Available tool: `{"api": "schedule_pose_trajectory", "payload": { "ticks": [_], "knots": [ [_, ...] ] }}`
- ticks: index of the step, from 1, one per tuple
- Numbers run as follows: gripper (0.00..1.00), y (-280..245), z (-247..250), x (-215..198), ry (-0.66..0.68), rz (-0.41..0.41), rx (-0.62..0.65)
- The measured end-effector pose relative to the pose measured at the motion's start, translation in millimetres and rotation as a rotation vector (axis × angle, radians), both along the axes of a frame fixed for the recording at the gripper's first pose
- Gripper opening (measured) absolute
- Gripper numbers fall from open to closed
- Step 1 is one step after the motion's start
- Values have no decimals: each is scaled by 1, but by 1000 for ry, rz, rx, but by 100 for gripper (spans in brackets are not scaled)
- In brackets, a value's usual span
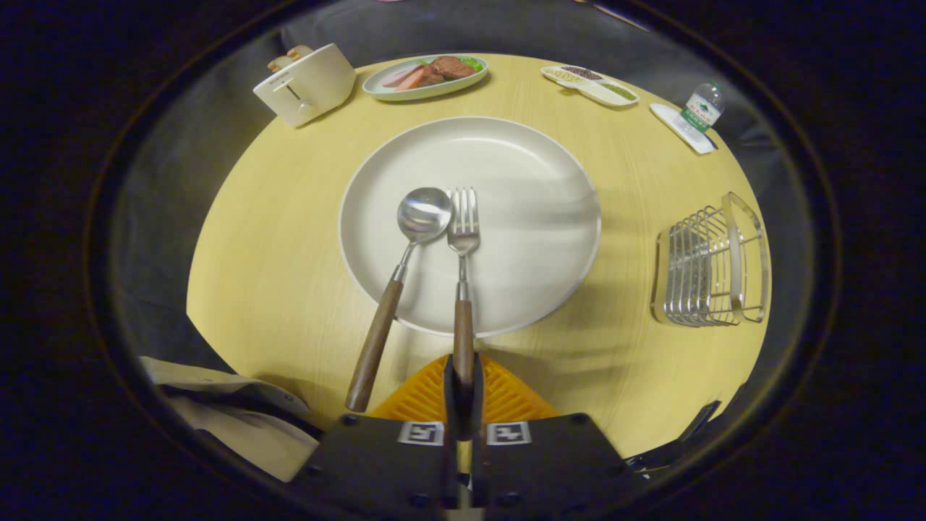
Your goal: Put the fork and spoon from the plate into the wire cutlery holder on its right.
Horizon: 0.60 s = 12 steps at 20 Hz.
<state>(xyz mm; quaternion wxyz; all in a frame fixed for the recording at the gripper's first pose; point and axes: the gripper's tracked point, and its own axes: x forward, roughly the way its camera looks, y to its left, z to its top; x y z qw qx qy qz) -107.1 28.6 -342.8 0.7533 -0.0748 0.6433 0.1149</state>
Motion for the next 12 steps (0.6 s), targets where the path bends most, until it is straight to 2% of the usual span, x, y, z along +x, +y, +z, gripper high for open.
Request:
{"api": "schedule_pose_trajectory", "payload": {
  "ticks": [12],
  "knots": [
    [7, -11, 39, 9, -65, -90, 65]
  ]
}}
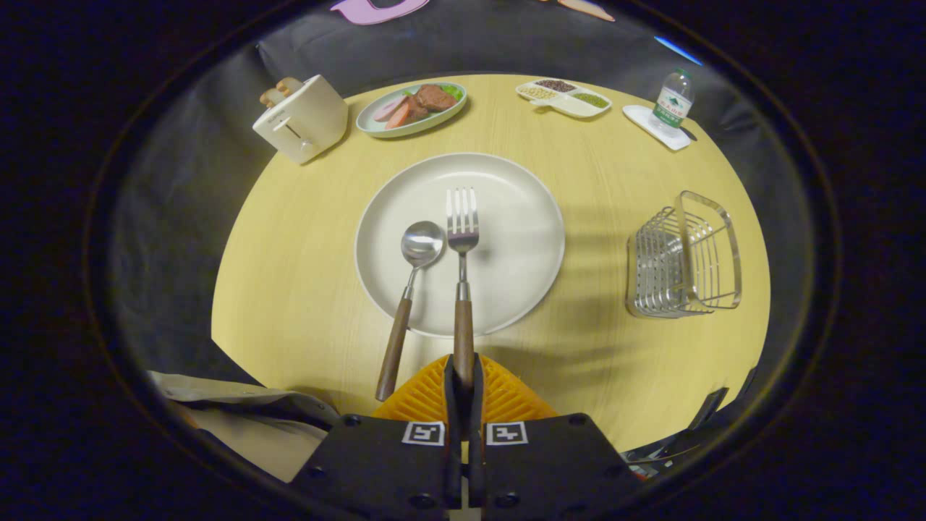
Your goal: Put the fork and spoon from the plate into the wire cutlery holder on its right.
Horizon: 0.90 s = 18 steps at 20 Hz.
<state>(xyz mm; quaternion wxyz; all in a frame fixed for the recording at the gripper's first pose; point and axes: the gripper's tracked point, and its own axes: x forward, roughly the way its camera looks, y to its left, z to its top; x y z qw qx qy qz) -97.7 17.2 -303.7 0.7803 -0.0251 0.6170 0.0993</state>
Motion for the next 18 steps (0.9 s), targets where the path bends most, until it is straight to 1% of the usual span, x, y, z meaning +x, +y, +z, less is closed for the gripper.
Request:
{"api": "schedule_pose_trajectory", "payload": {
  "ticks": [6, 11, 18],
  "knots": [
    [7, -39, 33, 14, -65, -72, -26],
    [7, -85, 59, 20, -101, -107, -79],
    [7, -152, 68, 16, -92, -178, -162]
  ]
}}
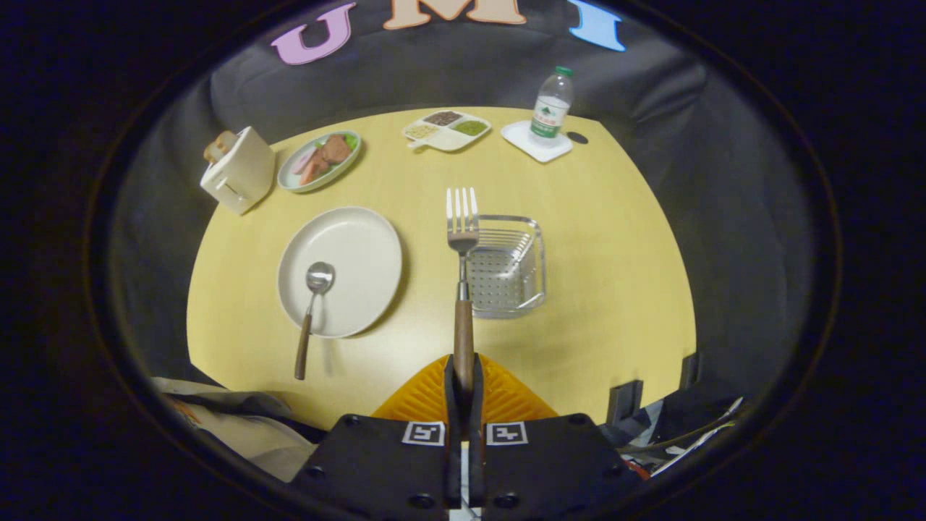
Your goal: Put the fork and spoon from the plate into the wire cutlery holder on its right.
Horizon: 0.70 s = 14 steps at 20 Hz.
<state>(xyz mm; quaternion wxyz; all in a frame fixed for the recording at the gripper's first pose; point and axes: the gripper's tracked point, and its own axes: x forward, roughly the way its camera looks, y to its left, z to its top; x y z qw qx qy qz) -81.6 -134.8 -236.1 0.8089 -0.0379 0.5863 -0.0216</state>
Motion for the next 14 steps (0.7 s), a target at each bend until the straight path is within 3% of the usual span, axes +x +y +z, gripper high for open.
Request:
{"api": "schedule_pose_trajectory", "payload": {
  "ticks": [7, 14],
  "knots": [
    [7, -28, -12, -6, 61, -2, -22],
    [7, -41, -19, -13, 239, 54, 10]
  ]
}}
